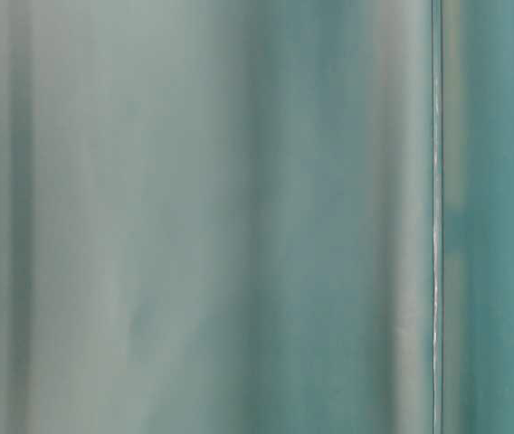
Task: Insert the wire into the hole on the right side and pull it with the left arm.
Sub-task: 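Move the right gripper down over the white wire near its clamp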
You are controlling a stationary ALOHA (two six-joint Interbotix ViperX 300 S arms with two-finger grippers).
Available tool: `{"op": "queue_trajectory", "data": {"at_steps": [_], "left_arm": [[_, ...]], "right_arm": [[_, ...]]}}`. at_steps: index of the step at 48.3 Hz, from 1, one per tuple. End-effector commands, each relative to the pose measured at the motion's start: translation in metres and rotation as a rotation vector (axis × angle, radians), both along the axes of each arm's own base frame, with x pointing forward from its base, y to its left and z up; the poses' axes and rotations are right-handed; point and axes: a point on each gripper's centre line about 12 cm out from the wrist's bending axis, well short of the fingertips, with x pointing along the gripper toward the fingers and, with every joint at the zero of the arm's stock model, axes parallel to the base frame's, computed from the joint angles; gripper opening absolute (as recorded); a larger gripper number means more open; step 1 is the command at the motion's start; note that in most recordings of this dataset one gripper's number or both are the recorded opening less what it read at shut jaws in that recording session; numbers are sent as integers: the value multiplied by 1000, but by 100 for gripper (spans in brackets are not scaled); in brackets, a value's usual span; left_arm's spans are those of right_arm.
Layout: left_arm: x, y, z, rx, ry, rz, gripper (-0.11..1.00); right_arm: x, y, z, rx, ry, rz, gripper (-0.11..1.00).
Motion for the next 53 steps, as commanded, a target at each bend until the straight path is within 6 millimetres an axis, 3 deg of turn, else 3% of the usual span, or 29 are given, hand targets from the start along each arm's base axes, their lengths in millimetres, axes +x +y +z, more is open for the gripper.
{"op": "queue_trajectory", "data": {"at_steps": [1, 3, 9, 15, 19, 24, 27, 31, 38, 53], "left_arm": [[-2, 2, -3, -19, -11, 11, 24], [-4, 2, -6, -27, -14, 11, 22], [-8, 2, -16, -40, -3, 11, 0], [-6, 2, -28, -43, 37, 11, -10], [-5, 2, -32, -42, 55, 13, -8], [-4, 4, -34, -39, 64, 24, 2], [-3, 6, -34, -38, 69, 34, 11], [-2, 8, -37, -35, 79, 43, 29], [3, 10, -49, -33, 134, 53, 71], [29, 11, -77, -33, 289, 57, 76]], "right_arm": [[1, -1, -1, 14, 3, -2, 24], [0, -1, -7, 15, 15, -2, 22], [1, -1, -20, 21, 57, -2, 3], [4, -1, -29, 29, 92, -2, 3], [7, -1, -35, 29, 117, -3, 3], [12, -1, -40, 30, 149, -3, 4], [15, -1, -44, 34, 166, -5, 14], [18, -1, -48, 41, 181, -8, 34], [22, -2, -53, 89, 196, -14, 76], [35, -3, -75, 121, 294, -21, 75]]}}
